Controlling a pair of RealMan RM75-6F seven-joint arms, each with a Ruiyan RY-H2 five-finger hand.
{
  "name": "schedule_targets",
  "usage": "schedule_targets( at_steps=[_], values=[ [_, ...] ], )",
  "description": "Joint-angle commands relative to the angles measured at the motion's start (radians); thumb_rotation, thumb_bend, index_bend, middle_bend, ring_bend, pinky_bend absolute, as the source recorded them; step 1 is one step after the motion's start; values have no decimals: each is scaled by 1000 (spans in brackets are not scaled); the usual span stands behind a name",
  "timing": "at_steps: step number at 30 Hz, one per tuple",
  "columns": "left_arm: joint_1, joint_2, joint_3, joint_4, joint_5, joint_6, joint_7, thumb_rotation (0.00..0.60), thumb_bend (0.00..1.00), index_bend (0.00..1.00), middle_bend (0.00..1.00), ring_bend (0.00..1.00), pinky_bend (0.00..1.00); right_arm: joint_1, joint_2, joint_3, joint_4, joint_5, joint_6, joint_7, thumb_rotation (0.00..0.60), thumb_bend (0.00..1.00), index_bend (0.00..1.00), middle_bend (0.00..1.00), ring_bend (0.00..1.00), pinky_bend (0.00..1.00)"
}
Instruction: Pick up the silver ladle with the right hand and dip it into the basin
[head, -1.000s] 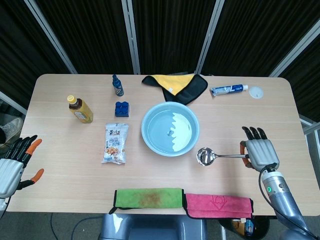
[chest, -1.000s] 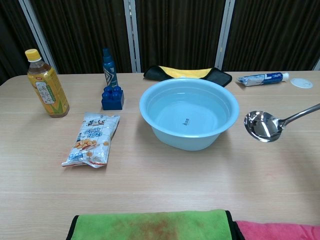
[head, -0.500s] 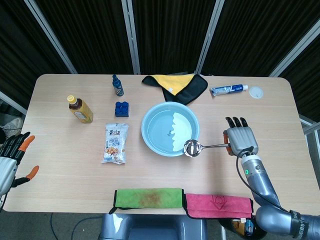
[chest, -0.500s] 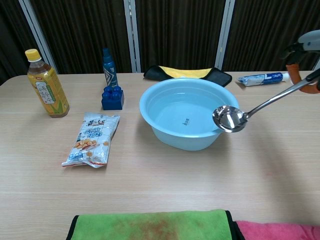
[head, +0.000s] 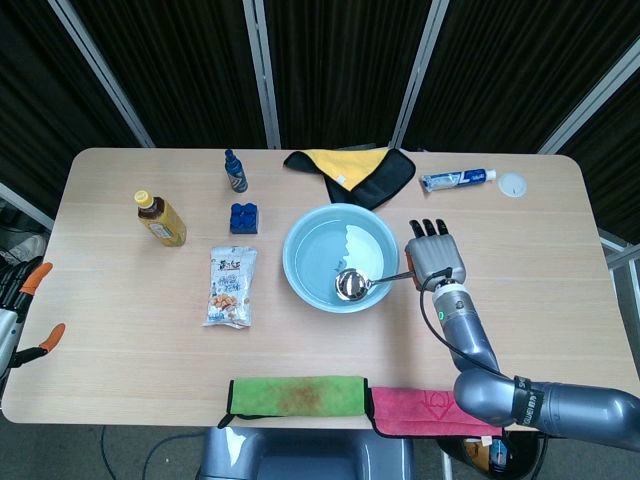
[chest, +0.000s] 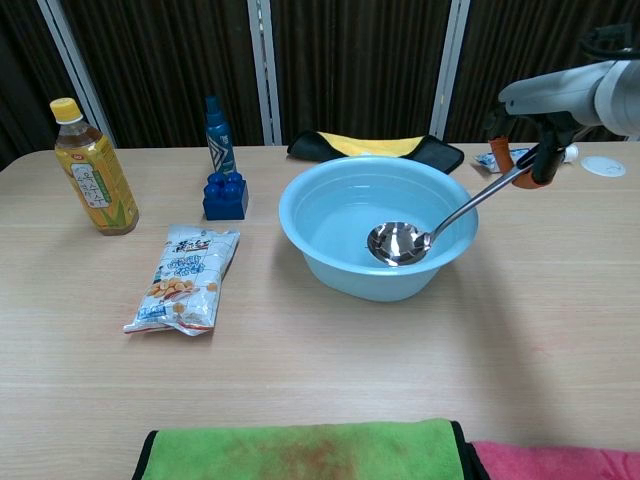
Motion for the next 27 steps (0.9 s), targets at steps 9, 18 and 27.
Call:
schedule_targets(
  at_steps=[9,18,27],
  values=[
    [-6,2,-5,9,-18,-25,-17,600,326,34,0,0,0,45,-114,-36,167,27,-78,36,600,765,714,54,0,0],
    [-8,12,-3,15,-16,-33,-55,600,326,34,0,0,0,48,-170,-58,223,13,-77,71,600,766,714,54,0,0],
    [-2,23,-1,16,0,-11,-86,600,326,34,0,0,0,48,-185,-71,216,5,-62,90,600,765,714,55,0,0]
  ],
)
